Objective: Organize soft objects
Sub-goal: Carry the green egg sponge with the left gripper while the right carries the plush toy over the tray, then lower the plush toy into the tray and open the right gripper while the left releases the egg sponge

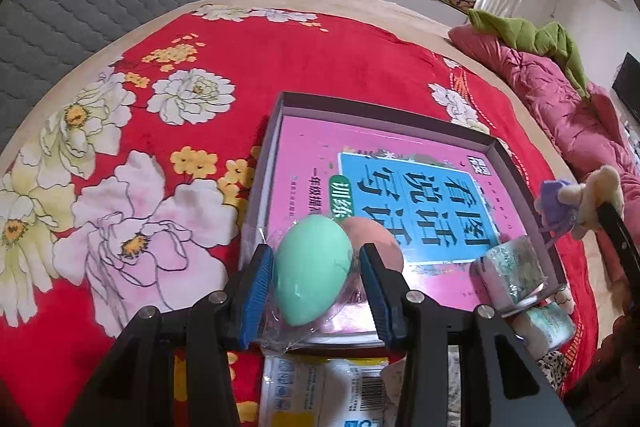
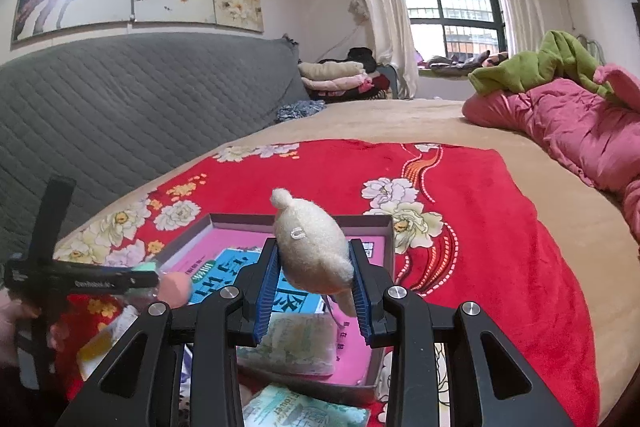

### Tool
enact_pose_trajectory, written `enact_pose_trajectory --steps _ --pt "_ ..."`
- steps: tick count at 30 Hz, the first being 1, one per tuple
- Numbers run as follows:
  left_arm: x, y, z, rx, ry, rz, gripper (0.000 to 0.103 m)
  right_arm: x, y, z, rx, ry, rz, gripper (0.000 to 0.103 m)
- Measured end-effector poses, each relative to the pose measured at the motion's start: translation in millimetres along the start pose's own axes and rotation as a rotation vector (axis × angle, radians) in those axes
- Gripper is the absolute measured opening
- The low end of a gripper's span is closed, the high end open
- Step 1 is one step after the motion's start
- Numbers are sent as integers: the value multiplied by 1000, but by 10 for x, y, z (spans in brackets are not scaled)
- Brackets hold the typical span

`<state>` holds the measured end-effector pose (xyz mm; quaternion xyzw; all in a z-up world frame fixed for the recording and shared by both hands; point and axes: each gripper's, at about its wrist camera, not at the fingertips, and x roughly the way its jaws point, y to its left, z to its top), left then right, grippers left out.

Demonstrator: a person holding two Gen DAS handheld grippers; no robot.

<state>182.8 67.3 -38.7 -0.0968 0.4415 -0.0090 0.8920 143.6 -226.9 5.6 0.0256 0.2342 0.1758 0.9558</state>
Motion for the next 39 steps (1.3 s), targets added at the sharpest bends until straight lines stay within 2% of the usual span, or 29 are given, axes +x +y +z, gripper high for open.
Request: enact_pose_trajectory --steps 6,13,19,25,31,39 --pt "30 28 -6 -4 -2 13 45 59 -8 -34 -5 12 3 35" --pt "52 -43 9 -12 -3 -53 45 113 -34 -74 5 23 -2 35" --pt "10 2 -10 -47 -15 -67 45 245 -90 -157 22 89 -22 35" --pt "-76 52 -10 -44 -37 -53 45 239 -96 -196 10 92 -25 35" --pt "-37 61 3 -45 -26 -39 45 216 -49 -235 -23 106 -31 35" --pt "18 -48 1 -8 -23 -29 45 181 1 -344 -65 167 -30 35"
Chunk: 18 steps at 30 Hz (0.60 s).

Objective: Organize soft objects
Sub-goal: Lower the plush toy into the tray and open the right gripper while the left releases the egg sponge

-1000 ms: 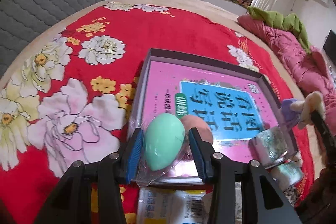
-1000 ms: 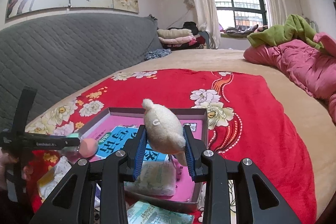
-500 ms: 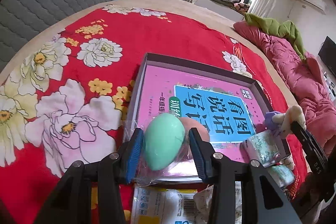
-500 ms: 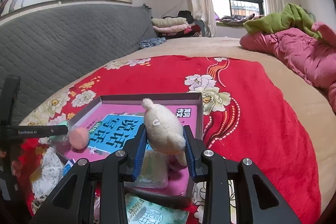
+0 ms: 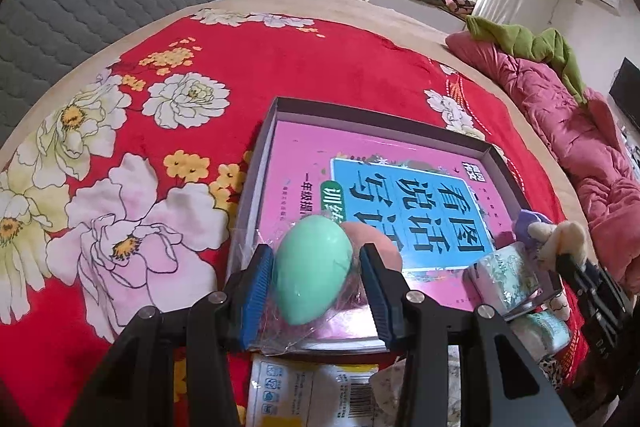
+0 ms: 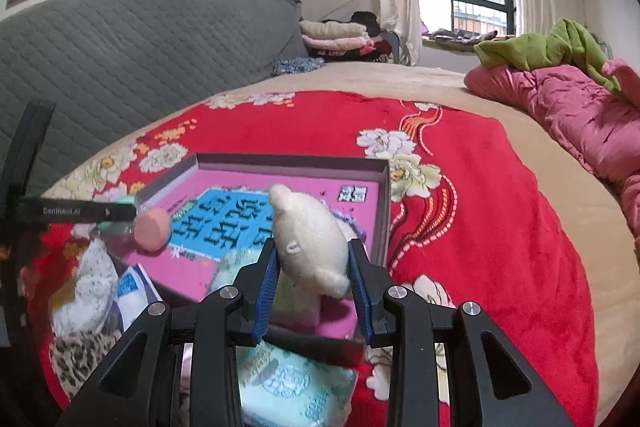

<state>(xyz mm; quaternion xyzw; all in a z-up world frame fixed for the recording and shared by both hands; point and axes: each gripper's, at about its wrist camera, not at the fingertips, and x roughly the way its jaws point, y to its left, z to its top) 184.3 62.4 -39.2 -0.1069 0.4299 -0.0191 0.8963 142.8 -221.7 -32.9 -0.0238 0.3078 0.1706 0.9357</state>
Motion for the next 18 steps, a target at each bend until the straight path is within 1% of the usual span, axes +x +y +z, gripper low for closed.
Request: enact_pose_trajectory --steps 5,8,9,12,14,15,16,17,18 --pt "9 -43 16 8 -2 -6 45 60 -1 -63 6 58 12 35" --pt "-1 -58 7 15 -4 -4 45 84 16 -86 10 72 22 36" --pt "-5 -47 4 11 -5 0 45 91 15 -90 11 76 26 38" --pt "-9 -12 4 -4 -3 1 45 112 15 -110 23 92 31 39" --pt "-10 -4 5 -6 -4 4 45 107 7 -112 31 91 35 42" --pt "-7 0 9 -9 -3 6 45 104 10 -106 31 87 33 49" --pt "-5 4 11 -12 -3 8 45 84 14 -100 30 77 39 51" --pt "-1 7 13 -17 -1 9 45 69 20 -94 29 66 40 52" --pt "2 11 11 -22 -1 10 46 45 25 -86 26 53 39 55"
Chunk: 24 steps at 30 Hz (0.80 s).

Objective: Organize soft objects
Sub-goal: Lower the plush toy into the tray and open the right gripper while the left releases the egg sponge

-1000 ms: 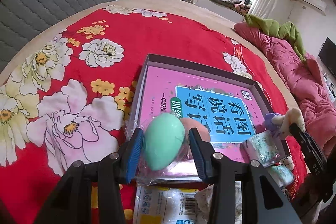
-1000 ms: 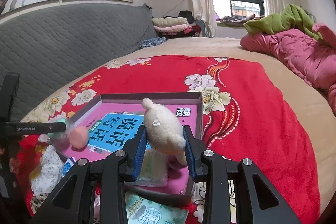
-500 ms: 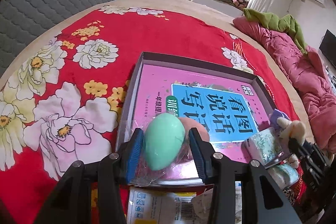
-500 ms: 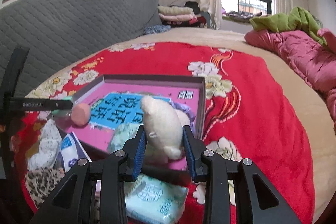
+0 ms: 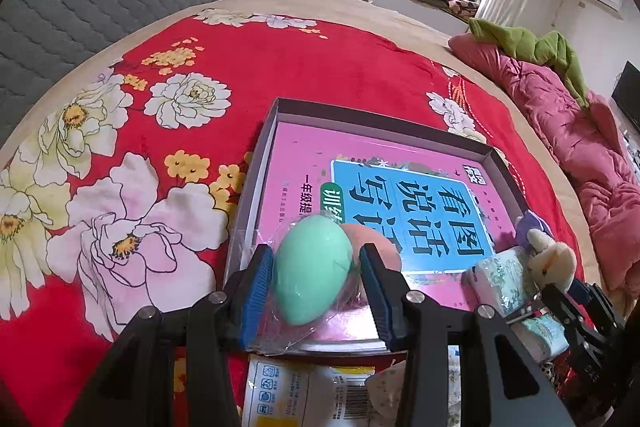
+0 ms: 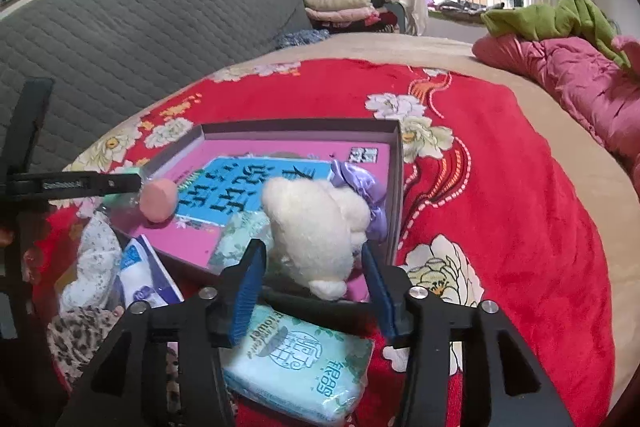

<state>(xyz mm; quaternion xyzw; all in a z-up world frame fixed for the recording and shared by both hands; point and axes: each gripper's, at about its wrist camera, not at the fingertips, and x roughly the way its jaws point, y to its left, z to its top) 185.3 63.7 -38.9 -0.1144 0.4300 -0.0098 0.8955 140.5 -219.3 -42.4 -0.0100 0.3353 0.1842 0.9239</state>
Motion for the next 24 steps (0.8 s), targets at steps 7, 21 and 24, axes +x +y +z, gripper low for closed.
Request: enact_pose_trajectory --steps 7,21,24 --pt "28 -34 -5 -8 5 -20 46 -107 40 62 -23 -59 -1 64" --pt "28 106 -1 -70 8 -27 49 -136 -23 77 -1 -73 -14 65" --pt "26 113 2 -74 7 -29 51 -133 -19 78 -1 -78 -13 65"
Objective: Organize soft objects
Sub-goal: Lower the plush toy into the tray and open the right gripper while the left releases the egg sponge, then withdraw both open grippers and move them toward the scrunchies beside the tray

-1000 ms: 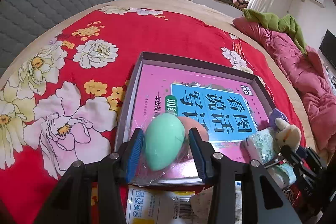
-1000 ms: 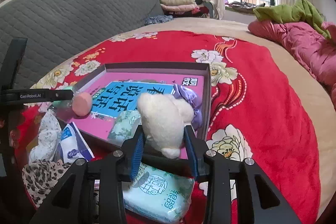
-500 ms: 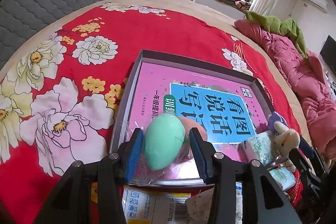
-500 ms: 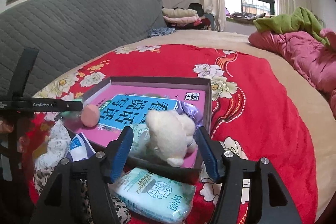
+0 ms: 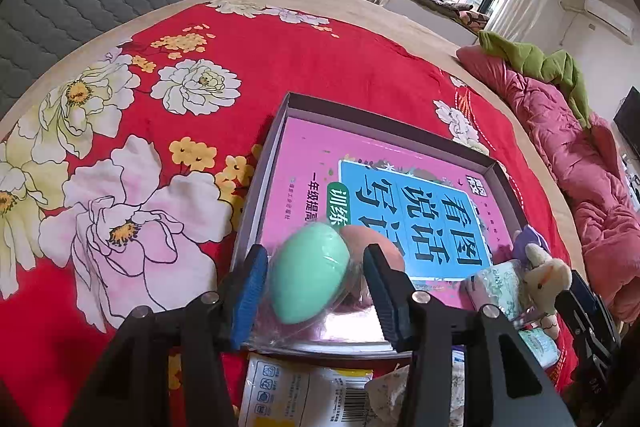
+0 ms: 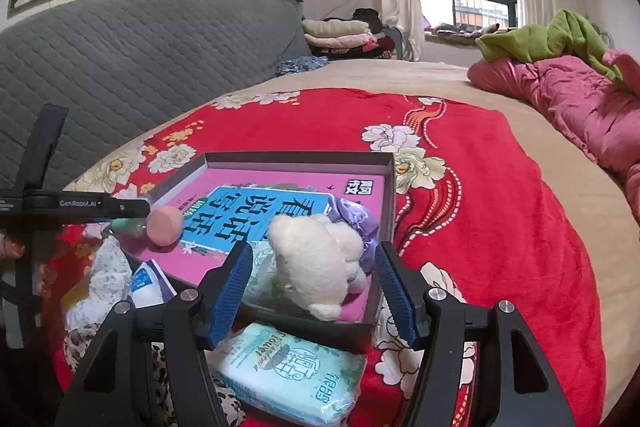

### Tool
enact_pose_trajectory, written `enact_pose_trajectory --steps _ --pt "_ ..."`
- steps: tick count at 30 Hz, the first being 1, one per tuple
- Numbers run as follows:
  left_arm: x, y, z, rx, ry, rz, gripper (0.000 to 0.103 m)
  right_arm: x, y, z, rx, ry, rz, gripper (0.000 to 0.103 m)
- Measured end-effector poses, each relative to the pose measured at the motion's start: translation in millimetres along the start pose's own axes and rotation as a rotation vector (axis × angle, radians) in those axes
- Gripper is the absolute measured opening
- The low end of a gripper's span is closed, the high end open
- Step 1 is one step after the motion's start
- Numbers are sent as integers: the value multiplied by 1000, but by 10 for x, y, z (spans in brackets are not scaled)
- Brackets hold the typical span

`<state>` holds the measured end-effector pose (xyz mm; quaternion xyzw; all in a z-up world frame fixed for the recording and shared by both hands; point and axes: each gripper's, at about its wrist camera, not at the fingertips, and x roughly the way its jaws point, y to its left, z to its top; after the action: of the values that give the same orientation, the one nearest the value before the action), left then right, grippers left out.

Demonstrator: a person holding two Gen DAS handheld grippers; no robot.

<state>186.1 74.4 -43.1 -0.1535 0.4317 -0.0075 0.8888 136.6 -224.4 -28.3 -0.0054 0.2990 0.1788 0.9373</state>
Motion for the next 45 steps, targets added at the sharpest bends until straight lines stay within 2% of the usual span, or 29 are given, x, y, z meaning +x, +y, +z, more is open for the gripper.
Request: enact_pose_trajectory --steps 24,28,45 --pt "-152 -108 -2 44 -8 3 54 -50 12 17 8 -16 1 73" --pt "-204 -131 -2 54 -16 2 60 -57 12 17 5 -18 -8 74" --pt "-557 -127 -14 68 -82 15 70 -281 -30 65 23 -89 -43 75"
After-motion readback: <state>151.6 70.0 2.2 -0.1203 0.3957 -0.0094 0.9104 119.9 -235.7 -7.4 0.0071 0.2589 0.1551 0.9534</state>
